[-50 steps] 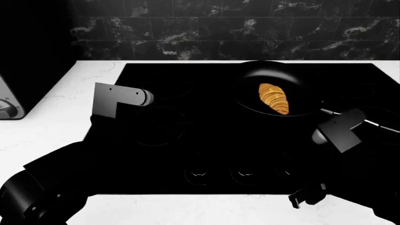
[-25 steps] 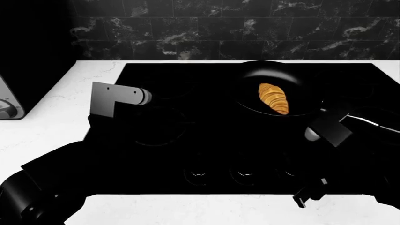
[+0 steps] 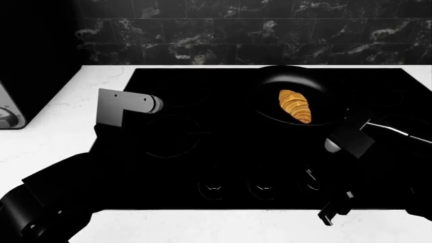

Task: Pick the croissant and place it on the pan. Then turn on the stove to warm the croissant.

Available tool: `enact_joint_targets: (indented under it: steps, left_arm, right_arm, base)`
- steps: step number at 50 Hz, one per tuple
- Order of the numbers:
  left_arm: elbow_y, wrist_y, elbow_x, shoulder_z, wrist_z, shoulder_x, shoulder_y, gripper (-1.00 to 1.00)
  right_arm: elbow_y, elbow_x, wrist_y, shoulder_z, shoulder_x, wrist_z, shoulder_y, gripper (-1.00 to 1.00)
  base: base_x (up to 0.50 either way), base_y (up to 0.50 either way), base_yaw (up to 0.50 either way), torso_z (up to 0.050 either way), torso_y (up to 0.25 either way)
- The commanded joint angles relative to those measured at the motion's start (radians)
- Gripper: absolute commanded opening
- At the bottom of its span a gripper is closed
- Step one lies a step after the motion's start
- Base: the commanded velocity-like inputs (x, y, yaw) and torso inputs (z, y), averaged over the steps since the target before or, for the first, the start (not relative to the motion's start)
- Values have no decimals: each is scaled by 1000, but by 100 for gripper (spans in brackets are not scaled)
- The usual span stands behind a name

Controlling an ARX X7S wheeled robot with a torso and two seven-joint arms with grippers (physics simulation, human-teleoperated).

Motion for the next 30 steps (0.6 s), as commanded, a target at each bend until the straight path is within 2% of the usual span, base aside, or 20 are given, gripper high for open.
enact_joint_targets:
  steps: [1,2,6,12,19,25,30]
  left_arm:
    - [2,3,-3,1,-1,-2,1,100]
    - [1,3,-3,2,-1,-2,1,100]
    - [1,4,-5,2,0,-2,1,100]
    - [5,2,-16,-4,1,-6,4,100]
    - [15,2,-33,-14,2,-12,12,100]
    - [25,-1,-53,-28,0,-19,18,100]
    - [25,0,-62,-37,-2,-22,18,100]
  right_arm:
    - [-18,62,8,54,-9,26,41,-100]
    - [-21,62,10,55,-7,30,42,100]
    - [-52,113,36,68,17,84,55,100]
    - [-114,262,102,114,71,256,125,100]
    - [-172,587,231,136,136,578,310,100]
    - [-193,681,227,128,142,675,354,100]
    - [-232,687,171,151,160,682,351,100]
  base:
    - [0,0,0,0,0]
    - [0,0,0,0,0]
    - [0,0,0,0,0]
    - [0,0,0,0,0]
    - [0,0,0,0,0]
    - [0,0,0,0,0]
    - [0,0,0,0,0]
